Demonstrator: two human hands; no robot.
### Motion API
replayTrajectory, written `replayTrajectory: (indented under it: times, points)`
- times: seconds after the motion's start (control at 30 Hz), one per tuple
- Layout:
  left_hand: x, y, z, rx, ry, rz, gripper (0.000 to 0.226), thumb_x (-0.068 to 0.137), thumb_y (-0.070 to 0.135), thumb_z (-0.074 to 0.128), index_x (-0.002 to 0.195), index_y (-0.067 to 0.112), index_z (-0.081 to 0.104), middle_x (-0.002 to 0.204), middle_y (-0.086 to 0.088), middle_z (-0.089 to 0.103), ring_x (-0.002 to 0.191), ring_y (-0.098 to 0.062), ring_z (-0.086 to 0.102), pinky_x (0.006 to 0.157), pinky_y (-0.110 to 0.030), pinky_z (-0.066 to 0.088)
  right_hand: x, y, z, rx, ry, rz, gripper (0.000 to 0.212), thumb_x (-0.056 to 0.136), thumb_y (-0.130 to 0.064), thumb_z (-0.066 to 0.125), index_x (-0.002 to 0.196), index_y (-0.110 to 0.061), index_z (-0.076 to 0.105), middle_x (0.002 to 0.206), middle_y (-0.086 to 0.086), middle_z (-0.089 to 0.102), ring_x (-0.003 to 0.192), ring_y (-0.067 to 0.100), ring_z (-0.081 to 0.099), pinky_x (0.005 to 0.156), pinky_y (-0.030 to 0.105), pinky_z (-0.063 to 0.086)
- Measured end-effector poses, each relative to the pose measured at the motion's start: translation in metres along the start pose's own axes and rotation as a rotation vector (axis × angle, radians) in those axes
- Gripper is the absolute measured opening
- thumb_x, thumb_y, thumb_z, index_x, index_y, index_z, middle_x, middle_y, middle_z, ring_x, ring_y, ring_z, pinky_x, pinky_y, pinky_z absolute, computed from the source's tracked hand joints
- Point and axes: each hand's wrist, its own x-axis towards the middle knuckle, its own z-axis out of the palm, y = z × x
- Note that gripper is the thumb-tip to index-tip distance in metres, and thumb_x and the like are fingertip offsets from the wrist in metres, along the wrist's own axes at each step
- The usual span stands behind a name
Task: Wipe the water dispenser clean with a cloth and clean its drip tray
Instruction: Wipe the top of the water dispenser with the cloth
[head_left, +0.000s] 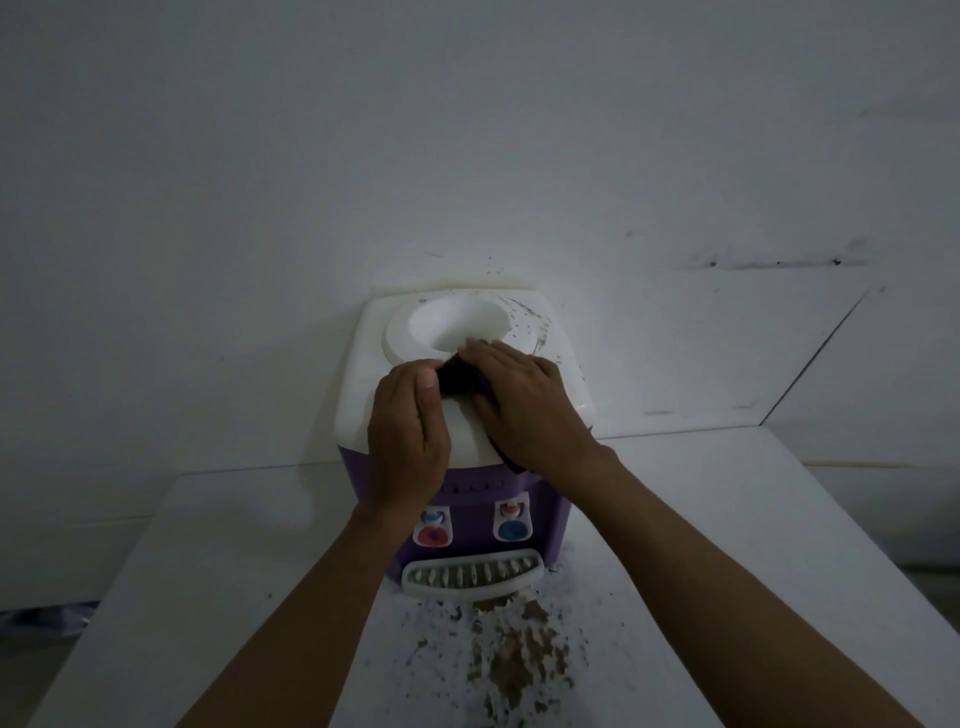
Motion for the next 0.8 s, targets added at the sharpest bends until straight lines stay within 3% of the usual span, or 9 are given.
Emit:
replayTrajectory:
  times: [0.13, 0.27, 0.43, 0.57, 0.8]
  points:
    - [-0.001, -0.001, 0.0, 0.017, -0.028, -0.015, 0.04, 0.103, 0.023, 0.03, 0.111, 0.002, 0.063, 0.104, -0.008, 0.065, 0.1, -0.011, 0.055, 0.092, -0.013, 0.041, 0.006, 0.011, -0.004, 0.005, 0.03, 0.177, 0.043, 0.098, -0.024, 0.045, 0.14, -0.018, 0.041, 0.144, 0.002, 0.045, 0.135, 0.021, 0.035, 0.108, 0.04, 0.023]
    - [-0.001, -0.004, -0.001, 0.054, -0.059, -0.008, 0.039, 0.103, 0.024, 0.032, 0.11, 0.002, 0.064, 0.105, -0.01, 0.067, 0.1, -0.018, 0.059, 0.093, -0.014, 0.04, 0.007, 0.02, -0.005, -0.055, 0.091, 0.232, 0.034, 0.098, -0.026, 0.042, 0.131, -0.016, 0.047, 0.128, 0.0, 0.057, 0.116, 0.029, 0.039, 0.085, 0.032, 0.025]
    - [0.002, -0.002, -0.001, 0.08, -0.051, 0.0, 0.037, 0.102, 0.022, 0.034, 0.106, 0.001, 0.064, 0.101, -0.01, 0.067, 0.097, -0.019, 0.058, 0.09, -0.015, 0.04, -0.028, 0.014, -0.006, -0.024, 0.044, -0.012, 0.044, 0.089, -0.026, 0.05, 0.133, -0.017, 0.051, 0.136, 0.002, 0.054, 0.117, 0.023, 0.041, 0.096, 0.034, 0.029]
    - [0.001, -0.001, 0.003, 0.114, -0.059, 0.048, 0.035, 0.102, 0.022, 0.036, 0.104, 0.001, 0.064, 0.102, -0.011, 0.066, 0.098, -0.02, 0.057, 0.091, -0.02, 0.042, -0.049, 0.023, -0.013, 0.011, -0.021, -0.087, 0.05, 0.087, -0.031, 0.042, 0.134, -0.02, 0.051, 0.139, -0.003, 0.051, 0.125, 0.018, 0.038, 0.104, 0.032, 0.024]
    - [0.0, -0.004, 0.0, 0.179, -0.134, 0.112, 0.03, 0.097, 0.03, 0.049, 0.103, 0.006, 0.064, 0.107, -0.007, 0.064, 0.104, -0.018, 0.055, 0.093, -0.028, 0.045, -0.037, 0.034, -0.019, 0.002, 0.026, 0.09, 0.051, 0.089, -0.043, 0.027, 0.133, -0.026, 0.049, 0.135, -0.005, 0.054, 0.124, 0.022, 0.04, 0.101, 0.035, 0.024]
